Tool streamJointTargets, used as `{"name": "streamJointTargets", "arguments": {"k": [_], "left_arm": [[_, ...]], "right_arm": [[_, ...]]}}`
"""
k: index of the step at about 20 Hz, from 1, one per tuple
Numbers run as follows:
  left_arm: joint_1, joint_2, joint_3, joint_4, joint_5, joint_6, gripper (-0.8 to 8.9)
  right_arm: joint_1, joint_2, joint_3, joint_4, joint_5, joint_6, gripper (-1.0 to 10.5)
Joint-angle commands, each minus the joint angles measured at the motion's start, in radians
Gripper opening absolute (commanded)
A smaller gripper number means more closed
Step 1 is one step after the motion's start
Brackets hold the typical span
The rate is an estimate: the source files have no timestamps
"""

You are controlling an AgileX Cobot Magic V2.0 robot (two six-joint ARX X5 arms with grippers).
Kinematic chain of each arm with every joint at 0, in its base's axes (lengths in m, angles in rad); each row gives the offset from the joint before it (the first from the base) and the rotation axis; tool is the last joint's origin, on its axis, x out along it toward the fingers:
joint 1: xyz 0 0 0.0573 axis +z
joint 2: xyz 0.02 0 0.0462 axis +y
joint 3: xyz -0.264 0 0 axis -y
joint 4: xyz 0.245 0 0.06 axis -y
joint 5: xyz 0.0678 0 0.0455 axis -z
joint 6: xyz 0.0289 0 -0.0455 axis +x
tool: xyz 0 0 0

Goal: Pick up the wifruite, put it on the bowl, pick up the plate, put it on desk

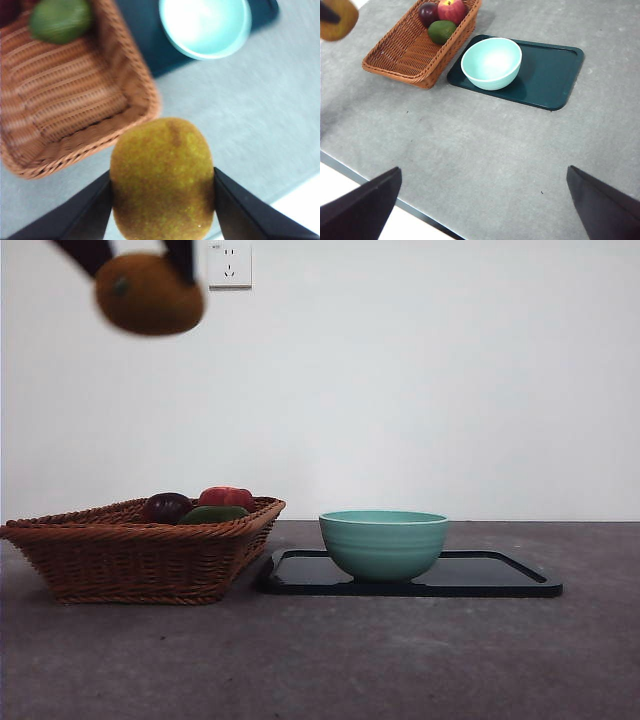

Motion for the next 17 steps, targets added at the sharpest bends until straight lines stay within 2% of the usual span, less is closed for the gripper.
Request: {"name": "streamJointTargets", "arguments": {"k": [1, 2, 5, 10, 17], "left_arm": [[0.028, 0.004, -0.079, 0.055, -0.074, -0.059, 2.48], [0.043, 0.007, -0.118, 0.092, -0.104, -0.084, 2.48], [0.079, 0.035, -0.212, 0.251, -0.112, -0.115, 2.47], [0.132, 0.161, -0.23, 0.44, -0.111, -0.103, 2.47], [0.183, 0.359, -0.206, 0.481, -0.09, -0.074, 2.47]], "right_arm": [[0.008, 0.002, 0.009, 0.01, 0.0, 0.014, 5.5], [0.008, 0.002, 0.009, 0.01, 0.0, 0.014, 5.5], [0.008, 0.002, 0.009, 0.009, 0.0, 0.014, 5.5], [0.008, 0.002, 0.009, 0.009, 0.0, 0.014, 5.5], [0.008, 0.002, 0.009, 0.009, 0.008, 0.014, 5.5]]}}
